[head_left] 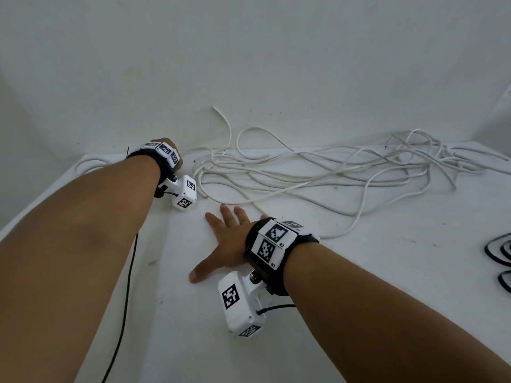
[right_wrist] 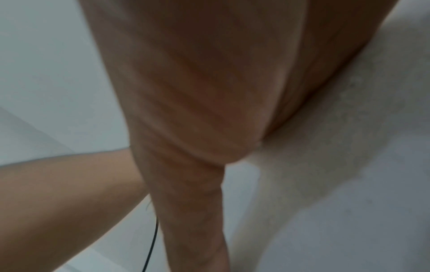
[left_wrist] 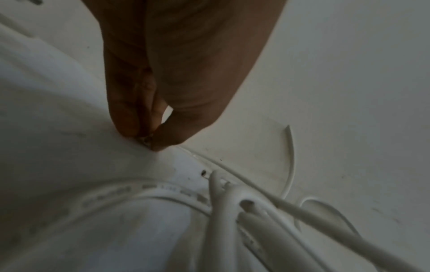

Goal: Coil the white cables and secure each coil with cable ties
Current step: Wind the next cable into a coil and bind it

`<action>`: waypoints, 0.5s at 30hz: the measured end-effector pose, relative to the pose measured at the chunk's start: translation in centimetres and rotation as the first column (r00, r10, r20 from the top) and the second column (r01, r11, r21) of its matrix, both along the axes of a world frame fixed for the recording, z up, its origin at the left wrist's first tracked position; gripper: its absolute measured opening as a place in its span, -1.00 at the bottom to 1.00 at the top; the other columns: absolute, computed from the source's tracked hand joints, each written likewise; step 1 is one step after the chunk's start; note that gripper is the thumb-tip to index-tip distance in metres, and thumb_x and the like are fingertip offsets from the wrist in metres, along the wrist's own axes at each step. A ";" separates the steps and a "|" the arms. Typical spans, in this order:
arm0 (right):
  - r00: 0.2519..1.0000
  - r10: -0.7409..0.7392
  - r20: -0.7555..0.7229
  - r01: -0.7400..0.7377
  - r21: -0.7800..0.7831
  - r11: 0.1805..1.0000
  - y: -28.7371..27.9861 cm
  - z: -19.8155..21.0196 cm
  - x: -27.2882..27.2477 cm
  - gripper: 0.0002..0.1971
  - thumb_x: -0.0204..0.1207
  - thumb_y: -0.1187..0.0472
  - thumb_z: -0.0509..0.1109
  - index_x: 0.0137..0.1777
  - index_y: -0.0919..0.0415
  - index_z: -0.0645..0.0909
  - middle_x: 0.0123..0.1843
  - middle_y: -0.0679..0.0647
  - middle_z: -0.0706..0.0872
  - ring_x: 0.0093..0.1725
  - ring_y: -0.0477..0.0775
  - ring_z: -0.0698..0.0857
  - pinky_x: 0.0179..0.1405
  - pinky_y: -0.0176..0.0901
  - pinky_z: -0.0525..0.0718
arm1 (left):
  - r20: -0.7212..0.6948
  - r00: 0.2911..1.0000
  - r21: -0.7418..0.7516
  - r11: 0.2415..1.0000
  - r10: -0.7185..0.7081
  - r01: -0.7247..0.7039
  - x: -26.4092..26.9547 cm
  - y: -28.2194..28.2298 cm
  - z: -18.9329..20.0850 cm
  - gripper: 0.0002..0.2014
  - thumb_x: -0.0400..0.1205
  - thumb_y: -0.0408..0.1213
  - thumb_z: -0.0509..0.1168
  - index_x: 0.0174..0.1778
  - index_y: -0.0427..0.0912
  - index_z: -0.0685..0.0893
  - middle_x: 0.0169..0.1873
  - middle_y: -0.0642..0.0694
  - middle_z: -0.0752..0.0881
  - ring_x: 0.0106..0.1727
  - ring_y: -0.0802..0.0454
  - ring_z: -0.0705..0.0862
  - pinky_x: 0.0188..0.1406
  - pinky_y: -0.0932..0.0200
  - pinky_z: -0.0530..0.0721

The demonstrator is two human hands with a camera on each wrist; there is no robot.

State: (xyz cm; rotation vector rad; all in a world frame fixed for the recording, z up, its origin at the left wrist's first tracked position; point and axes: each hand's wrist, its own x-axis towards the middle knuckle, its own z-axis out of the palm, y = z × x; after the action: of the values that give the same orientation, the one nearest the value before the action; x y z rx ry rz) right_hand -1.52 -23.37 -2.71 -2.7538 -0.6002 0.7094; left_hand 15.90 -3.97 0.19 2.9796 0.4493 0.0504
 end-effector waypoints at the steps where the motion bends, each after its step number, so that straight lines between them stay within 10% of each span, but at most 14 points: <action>1: 1.000 0.000 -0.001 0.000 0.001 1.000 0.0 0.0 0.0 0.27 0.23 -0.45 0.52 0.73 -0.18 -0.28 0.75 -0.07 -0.42 0.71 0.11 -0.42 0.59 0.46 -0.26 | -0.026 1.000 0.001 1.000 -0.007 0.007 -0.3 0.1 0.2 -0.73 0.63 -0.35 0.29 0.19 -0.42 0.68 0.19 -0.39 0.70 0.21 -0.35 0.68 -0.05 0.01 0.57; 7: 1.000 0.006 -0.014 -0.006 -0.004 1.000 -0.1 0.3 0.4 0.27 0.24 -0.44 0.52 0.73 -0.17 -0.28 0.75 -0.05 -0.40 0.71 0.12 -0.42 0.63 0.36 -0.24 | -0.058 0.996 -0.228 0.972 -0.067 0.053 -1.5 0.8 1.8 -0.79 0.63 -0.38 0.29 -0.35 -0.25 0.56 -0.16 -0.23 0.73 -0.19 -0.16 0.70 -0.29 0.19 0.55; 11: 1.000 0.015 0.012 -0.015 -0.028 0.999 -0.1 0.1 0.3 0.28 0.21 -0.48 0.50 0.73 -0.18 -0.27 0.75 -0.06 -0.39 0.72 0.13 -0.39 0.64 0.37 -0.19 | 0.147 0.973 -0.871 0.489 0.180 0.041 -3.8 -0.9 4.1 -0.76 0.66 -0.36 0.04 -0.34 -0.17 0.41 -0.48 -0.07 0.33 -0.63 0.08 0.26 -0.64 0.32 0.14; 15: 1.000 -0.002 -0.005 0.002 0.028 1.000 -0.2 0.5 0.1 0.23 0.26 -0.46 0.48 0.74 -0.16 -0.23 0.76 -0.04 -0.35 0.73 0.13 -0.34 0.66 0.31 -0.08 | 0.295 0.941 -0.908 0.354 0.166 0.223 -7.3 -1.8 4.9 -0.73 0.71 -0.19 0.10 -0.28 -0.16 0.50 -0.59 0.02 0.33 -0.62 0.11 0.20 -0.65 0.30 0.08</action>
State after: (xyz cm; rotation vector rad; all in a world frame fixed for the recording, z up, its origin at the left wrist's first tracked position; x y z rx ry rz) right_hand -1.43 -23.60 -2.21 -2.7261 -0.6019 0.7015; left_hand 8.59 -5.79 5.10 1.7297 0.2302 0.2199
